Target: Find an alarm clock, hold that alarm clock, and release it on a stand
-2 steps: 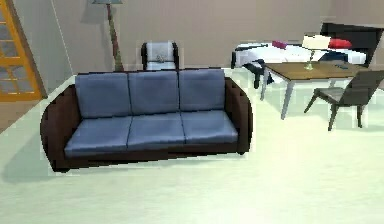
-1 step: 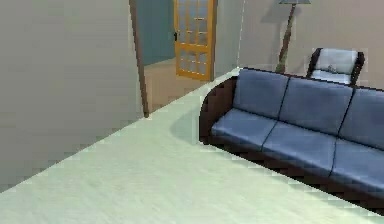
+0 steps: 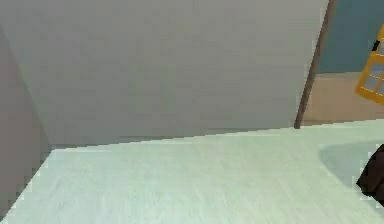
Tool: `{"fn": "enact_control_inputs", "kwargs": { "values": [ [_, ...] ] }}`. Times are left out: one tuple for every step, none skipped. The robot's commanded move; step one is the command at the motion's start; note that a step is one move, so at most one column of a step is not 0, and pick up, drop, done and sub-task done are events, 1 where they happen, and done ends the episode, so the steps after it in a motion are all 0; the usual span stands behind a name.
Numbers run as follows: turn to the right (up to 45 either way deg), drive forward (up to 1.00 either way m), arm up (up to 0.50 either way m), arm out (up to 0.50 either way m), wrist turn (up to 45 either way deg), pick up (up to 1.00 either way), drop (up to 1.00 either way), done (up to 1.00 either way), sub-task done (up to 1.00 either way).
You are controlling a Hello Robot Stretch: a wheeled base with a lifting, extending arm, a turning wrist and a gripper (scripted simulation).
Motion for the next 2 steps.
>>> {"fn": "enact_control_inputs", "kwargs": {
  "values": [
    [-18.0,0.0,0.0,0.0,0.0,0.0,0.0,0.0,0.0],
    [45.0,0.0,0.0,0.0,0.0,0.0,0.0,0.0,0.0]
  ]
}}
